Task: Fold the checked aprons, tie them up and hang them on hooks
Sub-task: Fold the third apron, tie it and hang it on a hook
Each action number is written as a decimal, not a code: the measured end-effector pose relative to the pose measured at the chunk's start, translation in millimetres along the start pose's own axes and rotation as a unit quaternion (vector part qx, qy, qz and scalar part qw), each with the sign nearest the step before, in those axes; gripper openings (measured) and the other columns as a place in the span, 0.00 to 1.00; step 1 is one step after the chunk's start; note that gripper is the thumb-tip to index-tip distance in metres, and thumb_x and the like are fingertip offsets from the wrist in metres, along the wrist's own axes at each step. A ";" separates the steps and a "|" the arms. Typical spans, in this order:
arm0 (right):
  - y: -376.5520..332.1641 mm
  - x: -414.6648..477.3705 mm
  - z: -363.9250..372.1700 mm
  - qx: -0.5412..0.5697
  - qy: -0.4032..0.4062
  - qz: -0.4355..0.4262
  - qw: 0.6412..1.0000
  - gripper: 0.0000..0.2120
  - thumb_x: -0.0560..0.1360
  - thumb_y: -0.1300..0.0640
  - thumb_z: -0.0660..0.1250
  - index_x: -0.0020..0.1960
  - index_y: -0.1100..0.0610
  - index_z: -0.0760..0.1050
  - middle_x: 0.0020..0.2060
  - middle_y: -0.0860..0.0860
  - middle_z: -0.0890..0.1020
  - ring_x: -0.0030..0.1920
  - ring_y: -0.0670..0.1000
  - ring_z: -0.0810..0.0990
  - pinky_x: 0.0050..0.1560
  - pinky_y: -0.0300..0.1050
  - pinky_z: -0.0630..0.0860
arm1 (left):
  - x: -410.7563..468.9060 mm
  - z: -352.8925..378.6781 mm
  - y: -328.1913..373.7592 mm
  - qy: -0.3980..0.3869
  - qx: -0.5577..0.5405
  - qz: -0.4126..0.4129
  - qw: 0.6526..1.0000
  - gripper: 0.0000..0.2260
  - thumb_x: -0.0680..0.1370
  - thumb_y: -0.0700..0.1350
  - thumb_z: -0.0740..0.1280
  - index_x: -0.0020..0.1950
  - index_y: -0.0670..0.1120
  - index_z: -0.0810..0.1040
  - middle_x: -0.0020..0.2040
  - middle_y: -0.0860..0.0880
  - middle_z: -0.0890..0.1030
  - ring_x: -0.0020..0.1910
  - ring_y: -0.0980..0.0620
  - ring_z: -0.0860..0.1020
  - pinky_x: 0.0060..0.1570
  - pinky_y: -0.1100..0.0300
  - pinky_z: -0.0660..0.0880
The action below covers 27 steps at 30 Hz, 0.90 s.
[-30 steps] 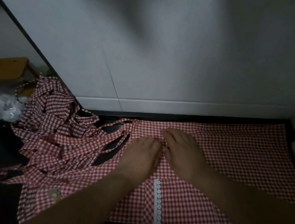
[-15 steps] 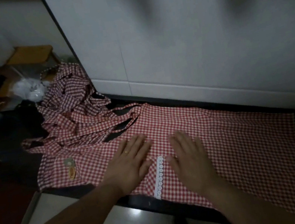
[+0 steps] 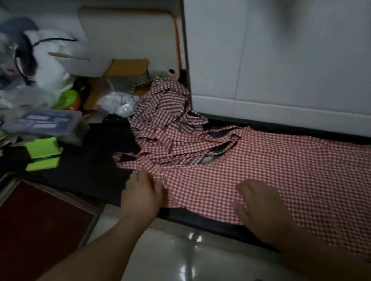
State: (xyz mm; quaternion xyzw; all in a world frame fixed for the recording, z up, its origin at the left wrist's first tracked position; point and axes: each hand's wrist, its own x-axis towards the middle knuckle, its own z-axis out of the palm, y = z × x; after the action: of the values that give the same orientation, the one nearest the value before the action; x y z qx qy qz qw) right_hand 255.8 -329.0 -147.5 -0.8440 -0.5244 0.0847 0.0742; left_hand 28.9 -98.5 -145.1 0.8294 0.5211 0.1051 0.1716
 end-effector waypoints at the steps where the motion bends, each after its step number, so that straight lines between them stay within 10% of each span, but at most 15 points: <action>1: -21.6 4.3 2.6 0.017 0.011 -0.022 1.000 0.22 0.80 0.41 0.56 0.68 0.51 0.73 0.61 0.49 0.78 0.61 0.51 0.76 0.65 0.52 0.73 | 1.1 -2.9 -4.7 -0.052 -0.079 -0.066 0.993 0.25 0.77 0.64 0.66 0.59 0.43 0.74 0.57 0.43 0.78 0.54 0.42 0.79 0.54 0.46 0.78; 7: -71.7 8.2 23.2 0.005 -0.058 -0.027 0.998 0.37 0.75 0.30 0.60 0.78 0.46 0.61 0.73 0.46 0.68 0.73 0.51 0.66 0.74 0.53 0.62 | 7.6 -5.8 -7.7 -0.165 -0.203 -0.126 0.957 0.23 0.77 0.53 0.74 0.67 0.46 0.73 0.58 0.49 0.79 0.57 0.45 0.79 0.59 0.52 0.78; 15: -44.7 8.9 26.3 0.013 -0.025 -0.051 0.998 0.21 0.80 0.53 0.66 0.73 0.51 0.74 0.69 0.52 0.77 0.67 0.56 0.77 0.67 0.55 0.74 | 21.6 -40.0 -15.6 -0.165 -0.423 -0.094 0.886 0.01 0.83 0.39 0.67 0.54 0.43 0.78 0.51 0.43 0.85 0.50 0.46 0.82 0.52 0.52 0.81; 19: -63.1 6.3 14.2 -0.001 -0.039 -0.046 0.998 0.31 0.80 0.35 0.53 0.81 0.45 0.60 0.78 0.48 0.65 0.78 0.52 0.63 0.77 0.59 0.61 | 21.7 -33.7 -26.3 -0.281 -0.414 -0.190 0.845 0.09 0.83 0.43 0.68 0.61 0.42 0.78 0.57 0.41 0.85 0.55 0.44 0.84 0.51 0.49 0.84; 27: -72.1 30.0 30.8 -0.053 -0.130 -0.086 0.986 0.38 0.80 0.30 0.48 0.84 0.44 0.43 0.84 0.47 0.44 0.83 0.52 0.41 0.79 0.64 0.42 | 38.4 -27.6 -22.6 -0.219 -0.403 -0.236 0.857 0.10 0.84 0.48 0.69 0.57 0.42 0.81 0.53 0.42 0.86 0.53 0.41 0.85 0.48 0.50 0.85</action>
State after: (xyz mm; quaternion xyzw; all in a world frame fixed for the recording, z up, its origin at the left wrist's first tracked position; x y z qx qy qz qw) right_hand 199.1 -269.2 -164.1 -0.7804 -0.6039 0.1591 -0.0320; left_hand 17.0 -50.1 -128.8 0.5413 0.5626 0.0776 0.6200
